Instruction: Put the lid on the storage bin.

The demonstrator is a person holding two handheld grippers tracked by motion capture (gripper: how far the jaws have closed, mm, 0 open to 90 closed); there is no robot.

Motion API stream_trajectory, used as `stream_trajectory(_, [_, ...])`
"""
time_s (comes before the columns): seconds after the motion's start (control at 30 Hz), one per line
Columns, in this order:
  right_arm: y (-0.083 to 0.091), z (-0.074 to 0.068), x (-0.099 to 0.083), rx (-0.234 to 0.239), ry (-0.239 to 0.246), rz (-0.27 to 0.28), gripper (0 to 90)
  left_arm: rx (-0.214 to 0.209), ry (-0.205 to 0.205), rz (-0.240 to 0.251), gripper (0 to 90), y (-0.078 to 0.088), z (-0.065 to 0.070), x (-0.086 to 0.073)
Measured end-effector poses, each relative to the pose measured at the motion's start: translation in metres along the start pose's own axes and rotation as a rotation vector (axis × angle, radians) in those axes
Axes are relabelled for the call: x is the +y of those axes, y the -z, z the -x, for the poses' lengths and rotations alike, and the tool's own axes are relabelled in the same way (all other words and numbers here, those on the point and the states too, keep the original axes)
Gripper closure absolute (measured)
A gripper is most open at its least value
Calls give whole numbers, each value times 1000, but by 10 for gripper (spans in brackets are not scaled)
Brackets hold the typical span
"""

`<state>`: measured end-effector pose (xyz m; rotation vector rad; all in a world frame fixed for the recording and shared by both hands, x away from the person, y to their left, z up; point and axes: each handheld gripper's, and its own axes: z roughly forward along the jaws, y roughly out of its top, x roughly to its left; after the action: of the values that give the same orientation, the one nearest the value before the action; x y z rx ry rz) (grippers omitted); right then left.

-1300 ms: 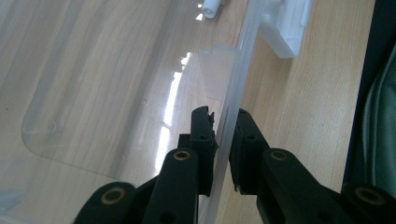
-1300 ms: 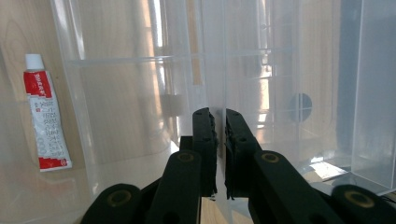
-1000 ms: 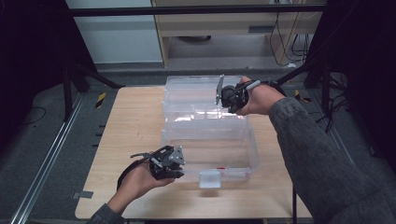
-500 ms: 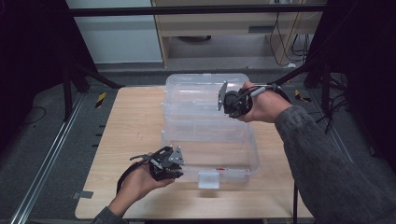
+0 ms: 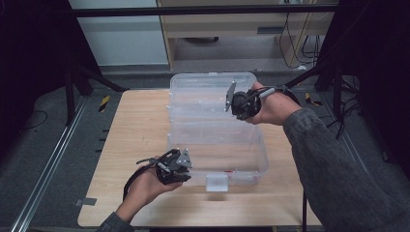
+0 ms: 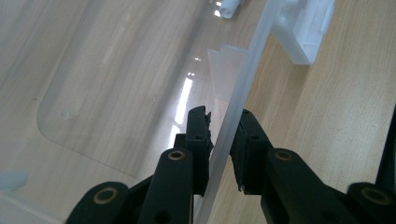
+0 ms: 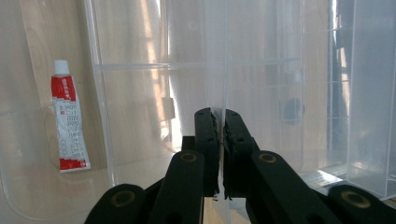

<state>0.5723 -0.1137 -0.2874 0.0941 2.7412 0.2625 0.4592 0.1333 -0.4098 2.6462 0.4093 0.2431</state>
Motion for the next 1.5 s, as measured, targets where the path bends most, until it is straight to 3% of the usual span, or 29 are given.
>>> stream_trajectory(0.37, [6,-15,0,-26,26,19,869,14,16,-3,763,-1,3,1])
stream_trajectory(0.53, [10,-24,-1,-37,36,18,867,22,-2,-4,757,-1,3,1])
stream_trajectory(1.07, [15,-48,-7,-91,50,40,857,46,2,-7,738,-2,6,1])
stream_trajectory(1.1, [14,-50,-7,-101,57,45,856,47,22,-1,736,-3,7,0])
stream_trajectory(1.2, [14,-52,-7,-102,52,51,857,43,2,-5,738,-3,6,0])
stream_trajectory(1.3, [15,-55,-8,-106,54,53,856,47,26,-1,735,-3,8,0])
stream_trajectory(1.37, [16,-57,-9,-110,53,56,856,43,6,-5,736,-3,6,1])
stream_trajectory(1.4, [16,-59,-9,-108,55,58,856,42,46,-1,736,-4,9,0])
stream_trajectory(1.43, [16,-60,-9,-109,55,57,856,47,61,-2,736,-4,10,0])
stream_trajectory(1.5, [16,-62,-10,-110,54,63,855,48,40,-6,735,-3,9,0])
